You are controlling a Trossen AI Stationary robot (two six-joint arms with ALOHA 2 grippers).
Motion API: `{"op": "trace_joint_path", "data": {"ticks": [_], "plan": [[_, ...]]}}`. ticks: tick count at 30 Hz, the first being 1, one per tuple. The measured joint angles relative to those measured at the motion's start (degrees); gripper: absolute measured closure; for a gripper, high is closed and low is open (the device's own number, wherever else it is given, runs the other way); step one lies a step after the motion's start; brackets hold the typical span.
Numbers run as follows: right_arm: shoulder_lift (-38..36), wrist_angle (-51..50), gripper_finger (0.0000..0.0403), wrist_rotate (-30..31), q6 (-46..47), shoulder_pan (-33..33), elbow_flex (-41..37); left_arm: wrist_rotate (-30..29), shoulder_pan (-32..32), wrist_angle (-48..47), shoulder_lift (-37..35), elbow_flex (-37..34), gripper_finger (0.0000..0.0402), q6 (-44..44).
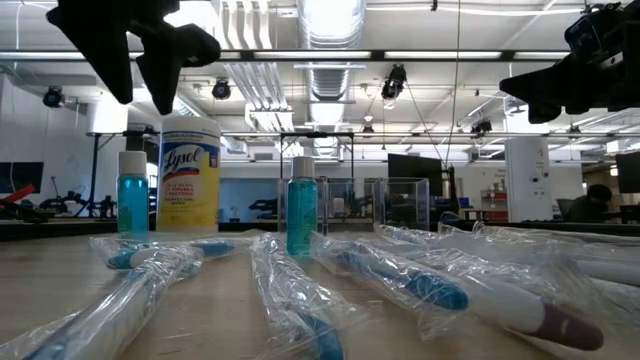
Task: Pick & Place toothbrushing station
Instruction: Put the blue mouthwash bottle into the middle section of the transparent organizer
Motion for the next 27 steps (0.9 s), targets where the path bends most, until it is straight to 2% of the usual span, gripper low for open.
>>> {"op": "trace_joint_path", "data": {"ticks": [15,27], "plan": [[0.0,0.0,0.0394,0.0,0.0,0.0,0.0,0.1,0.0,-0.5,1.9,-0.2,0.0204,-0.9],[0.0,0.0,0.0394,0.1,0.1,0.0,0.0,-0.9,-0.1,2.1,1.9,-4.2,0.0204,0.3]]}}
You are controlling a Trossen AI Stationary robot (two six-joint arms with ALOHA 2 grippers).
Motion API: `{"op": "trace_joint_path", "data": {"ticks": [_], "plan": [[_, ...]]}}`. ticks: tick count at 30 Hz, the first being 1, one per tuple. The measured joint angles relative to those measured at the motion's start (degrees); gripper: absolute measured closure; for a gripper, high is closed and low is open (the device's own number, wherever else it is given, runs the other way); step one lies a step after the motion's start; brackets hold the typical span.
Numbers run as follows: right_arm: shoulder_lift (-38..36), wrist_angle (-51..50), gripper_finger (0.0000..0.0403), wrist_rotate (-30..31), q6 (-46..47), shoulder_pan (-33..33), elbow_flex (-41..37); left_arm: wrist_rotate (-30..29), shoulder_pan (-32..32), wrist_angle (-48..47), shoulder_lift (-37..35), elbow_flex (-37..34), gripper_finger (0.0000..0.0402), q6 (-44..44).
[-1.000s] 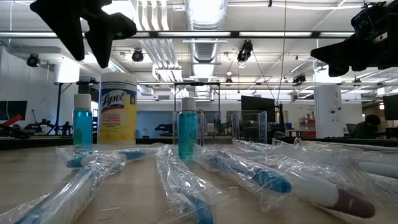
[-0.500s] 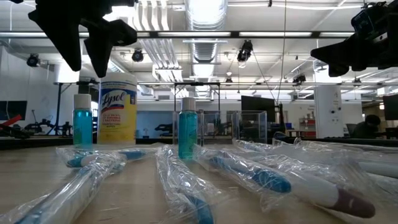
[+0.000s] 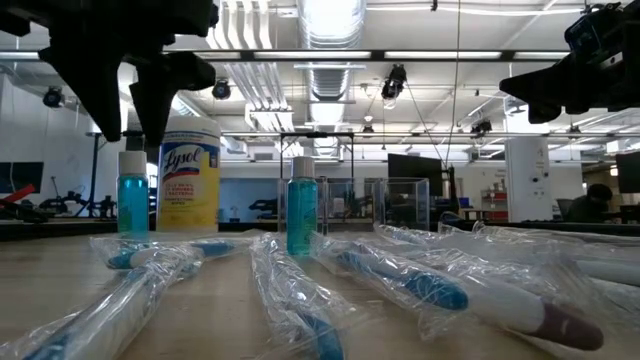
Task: Pick & Place toothbrushing station
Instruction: Put the blue mouthwash bottle into the middle section of the transparent organizer
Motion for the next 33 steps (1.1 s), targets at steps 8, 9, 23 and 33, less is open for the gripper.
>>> {"op": "trace_joint_path", "data": {"ticks": [8,9,23,33], "plan": [[0.0,0.0,0.0394,0.0,0.0,0.0,0.0,-0.3,0.0,1.1,0.0,-1.9,0.0204,3.1],[0.0,0.0,0.0394,0.0,0.0,0.0,0.0,-0.3,0.0,1.7,0.0,-2.3,0.0204,3.5],[0.0,0.0,0.0394,0.0,0.1,0.0,0.0,-0.3,0.1,3.5,0.0,-3.9,0.0204,5.2],[0.0,0.0,0.0394,0.0,0.1,0.0,0.0,-0.3,0.1,4.4,0.0,-5.2,0.0204,5.2]]}}
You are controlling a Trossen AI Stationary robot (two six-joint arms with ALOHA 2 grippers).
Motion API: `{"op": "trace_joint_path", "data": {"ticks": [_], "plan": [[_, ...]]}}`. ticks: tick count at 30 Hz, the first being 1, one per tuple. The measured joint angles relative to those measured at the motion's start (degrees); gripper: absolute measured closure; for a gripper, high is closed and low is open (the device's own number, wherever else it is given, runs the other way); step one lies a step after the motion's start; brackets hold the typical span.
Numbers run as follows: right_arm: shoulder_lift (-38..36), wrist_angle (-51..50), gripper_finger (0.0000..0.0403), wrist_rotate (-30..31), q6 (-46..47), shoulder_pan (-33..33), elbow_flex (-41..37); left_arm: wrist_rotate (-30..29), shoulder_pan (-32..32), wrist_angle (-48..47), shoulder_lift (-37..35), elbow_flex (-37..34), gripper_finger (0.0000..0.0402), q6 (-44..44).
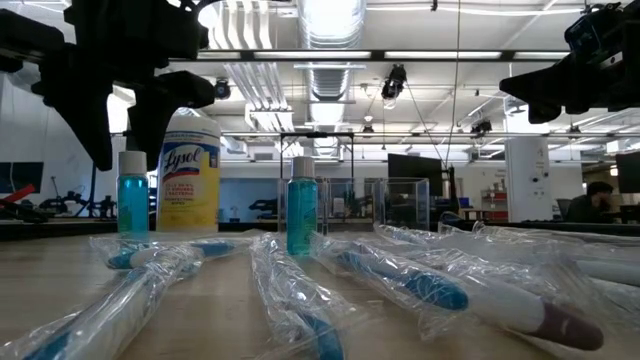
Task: Pick & Place toothbrushing station
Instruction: Put the blue mouthwash bottle into the middle section of the transparent organizer
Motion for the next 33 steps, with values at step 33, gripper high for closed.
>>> {"op": "trace_joint_path", "data": {"ticks": [33], "plan": [[0.0,0.0,0.0394,0.0,0.0,0.0,0.0,0.2,0.1,-1.2,-1.1,3.2,0.0305,-0.5]]}}
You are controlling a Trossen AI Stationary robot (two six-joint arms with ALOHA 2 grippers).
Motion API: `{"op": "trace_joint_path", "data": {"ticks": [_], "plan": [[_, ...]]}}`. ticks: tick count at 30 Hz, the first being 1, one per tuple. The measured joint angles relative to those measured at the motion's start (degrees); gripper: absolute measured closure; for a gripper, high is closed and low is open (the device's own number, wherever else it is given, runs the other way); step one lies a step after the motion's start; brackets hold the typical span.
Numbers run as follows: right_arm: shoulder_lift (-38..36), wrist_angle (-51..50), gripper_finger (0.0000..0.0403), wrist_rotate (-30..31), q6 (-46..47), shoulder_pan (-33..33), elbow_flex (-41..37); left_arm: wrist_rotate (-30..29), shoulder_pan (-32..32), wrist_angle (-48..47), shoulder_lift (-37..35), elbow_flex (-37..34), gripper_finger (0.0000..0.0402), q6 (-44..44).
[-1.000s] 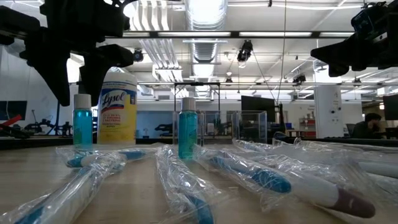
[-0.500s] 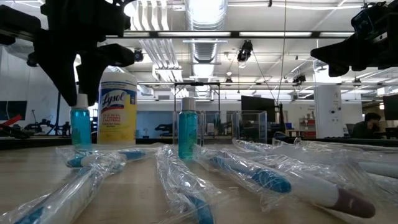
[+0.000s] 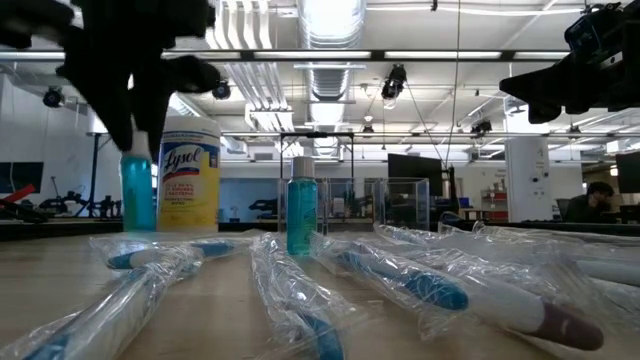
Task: Pick & Place toothbrushing station
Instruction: Put the blue mouthwash bottle into the middle section of the transparent organizer
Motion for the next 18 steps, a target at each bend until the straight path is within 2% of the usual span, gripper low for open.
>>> {"op": "trace_joint_path", "data": {"ticks": [6,18], "plan": [[0.0,0.0,0.0394,0.0,0.0,0.0,0.0,-0.1,0.0,-0.4,-4.0,3.1,0.0305,0.0],[0.0,0.0,0.0394,0.0,0.0,0.0,0.0,-1.3,0.1,-0.4,-17.4,2.5,0.0305,-5.3]]}}
